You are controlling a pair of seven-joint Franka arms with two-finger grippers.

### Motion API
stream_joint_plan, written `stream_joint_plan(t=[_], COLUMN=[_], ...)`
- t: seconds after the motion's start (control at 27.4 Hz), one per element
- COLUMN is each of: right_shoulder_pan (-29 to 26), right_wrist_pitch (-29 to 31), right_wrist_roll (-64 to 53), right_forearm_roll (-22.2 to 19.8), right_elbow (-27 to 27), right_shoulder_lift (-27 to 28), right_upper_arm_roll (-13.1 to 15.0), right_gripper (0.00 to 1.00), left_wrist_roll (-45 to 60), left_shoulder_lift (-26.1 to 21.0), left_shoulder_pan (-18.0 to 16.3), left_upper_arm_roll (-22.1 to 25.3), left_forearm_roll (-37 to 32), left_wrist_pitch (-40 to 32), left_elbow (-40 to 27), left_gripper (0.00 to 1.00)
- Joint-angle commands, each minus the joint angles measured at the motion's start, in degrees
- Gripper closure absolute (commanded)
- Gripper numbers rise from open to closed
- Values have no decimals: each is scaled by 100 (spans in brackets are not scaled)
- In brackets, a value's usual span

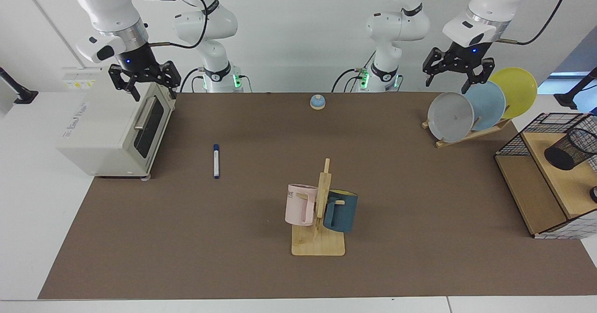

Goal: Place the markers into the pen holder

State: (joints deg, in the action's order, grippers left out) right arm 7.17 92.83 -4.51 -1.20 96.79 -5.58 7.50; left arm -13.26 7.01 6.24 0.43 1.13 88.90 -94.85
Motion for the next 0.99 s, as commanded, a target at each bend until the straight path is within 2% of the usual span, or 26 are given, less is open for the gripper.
stream_joint_plan(t=[0.0, 0.95], right_shoulder_pan=[-75, -75], right_wrist_pitch=[-2, 86], right_wrist_roll=[-6, -15], right_forearm_roll=[-56, -21], right_elbow=[103, 68], right_shoulder_lift=[-110, -118], right_upper_arm_roll=[-64, 15], right_gripper=[0, 0], left_wrist_roll=[43, 43], left_shoulder_lift=[81, 81], left_shoulder_pan=[-79, -79], left_upper_arm_roll=[-52, -52], left_forearm_roll=[-61, -69], left_wrist_pitch=[-66, -66], left_elbow=[-33, -24], left_gripper=[0, 0])
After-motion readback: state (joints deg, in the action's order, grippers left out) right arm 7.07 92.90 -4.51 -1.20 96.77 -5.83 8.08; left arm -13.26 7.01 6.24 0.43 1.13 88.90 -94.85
